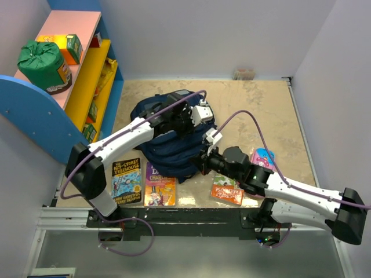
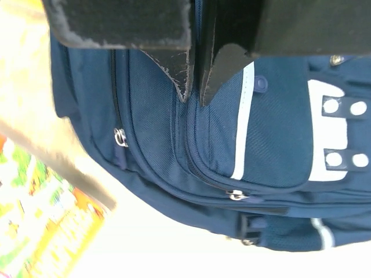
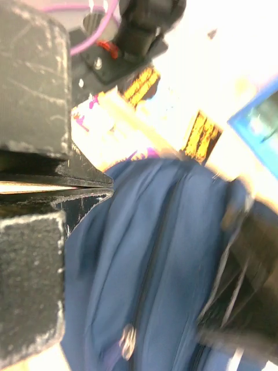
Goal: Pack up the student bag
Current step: Unzip the student bag at the center of the board.
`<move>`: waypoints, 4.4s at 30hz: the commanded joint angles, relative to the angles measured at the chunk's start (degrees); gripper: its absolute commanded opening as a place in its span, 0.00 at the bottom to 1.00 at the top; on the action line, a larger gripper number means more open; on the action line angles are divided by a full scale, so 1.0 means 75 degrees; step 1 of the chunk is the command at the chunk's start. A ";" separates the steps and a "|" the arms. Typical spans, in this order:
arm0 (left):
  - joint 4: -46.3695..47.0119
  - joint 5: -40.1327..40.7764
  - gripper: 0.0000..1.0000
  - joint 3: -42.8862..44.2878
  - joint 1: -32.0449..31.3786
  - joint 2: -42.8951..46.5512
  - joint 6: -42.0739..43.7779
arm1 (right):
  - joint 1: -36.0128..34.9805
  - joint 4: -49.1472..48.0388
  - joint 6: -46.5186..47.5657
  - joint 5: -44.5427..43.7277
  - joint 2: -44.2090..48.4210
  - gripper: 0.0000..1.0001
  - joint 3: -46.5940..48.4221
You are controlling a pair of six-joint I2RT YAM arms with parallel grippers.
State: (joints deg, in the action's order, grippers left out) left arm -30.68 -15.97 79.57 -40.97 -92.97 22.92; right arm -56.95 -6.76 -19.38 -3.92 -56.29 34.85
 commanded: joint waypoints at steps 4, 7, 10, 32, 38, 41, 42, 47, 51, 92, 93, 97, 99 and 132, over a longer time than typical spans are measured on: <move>0.1043 -0.0611 0.00 0.0629 0.0225 -0.0214 -0.1756 | -0.0153 -0.0950 0.0345 -0.1477 0.0802 0.00 -0.0498; 0.1090 -0.0893 0.00 0.0442 0.0271 0.0079 -0.1393 | -0.0153 -0.0610 0.0497 -0.2413 0.1281 0.00 -0.0556; 0.0903 -0.1117 0.00 0.0254 0.0342 0.0372 -0.1029 | 0.0069 -0.0574 0.0626 -0.2782 0.1599 0.22 -0.0674; -0.0690 -0.2066 0.00 0.0219 0.0365 0.1169 0.0741 | 0.1335 -0.0915 0.2420 0.0898 -0.0240 0.50 -0.0159; -0.0679 -0.2066 0.00 0.0183 0.0424 0.1321 0.0788 | 0.1335 -0.0833 0.2139 0.1331 -0.0557 0.40 -0.0088; -0.0819 -0.2136 0.00 0.0219 0.0447 0.1368 0.0881 | 0.1324 -0.0798 0.1928 0.1262 -0.0569 0.32 -0.0123; -0.0843 -0.2137 0.00 0.0207 0.0447 0.1392 0.0928 | 0.1324 -0.0786 0.1939 0.1157 -0.0545 0.30 -0.0112; -0.0785 -0.2137 0.00 0.0055 0.0470 0.1509 0.0929 | 0.1335 -0.0540 0.1916 0.0992 -0.0463 0.17 0.0005; -0.0691 -0.2230 0.00 -0.0004 0.0459 0.1509 0.0823 | 0.1335 -0.0399 0.1857 0.0980 -0.0382 0.06 0.0006; 0.2133 -0.0555 0.00 0.0499 -0.0173 -0.0553 -0.1589 | -0.0175 -0.0504 0.1178 0.0511 -0.1515 0.00 0.1071; 0.2180 -0.0532 0.00 0.0570 -0.0186 -0.0623 -0.1672 | -0.0258 -0.0574 0.1166 0.0511 -0.1669 0.00 0.1142; 0.2344 -0.0403 0.00 0.1014 -0.0268 -0.1044 -0.1907 | -0.0773 -0.0575 0.1177 0.0511 -0.2570 0.00 0.1692; 0.2379 -0.0356 0.00 0.1144 -0.0291 -0.1174 -0.2024 | -0.1078 -0.0539 0.1224 0.0477 -0.2968 0.00 0.1927; 0.1910 -0.0332 0.00 -0.0097 0.0623 0.0032 -0.0372 | 0.3548 0.8281 -0.4764 -0.3883 -0.1153 0.99 0.3239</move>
State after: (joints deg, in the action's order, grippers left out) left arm -21.26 -17.91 80.60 -37.85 -96.60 18.52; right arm -34.96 40.53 -46.30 -29.28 -64.90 58.15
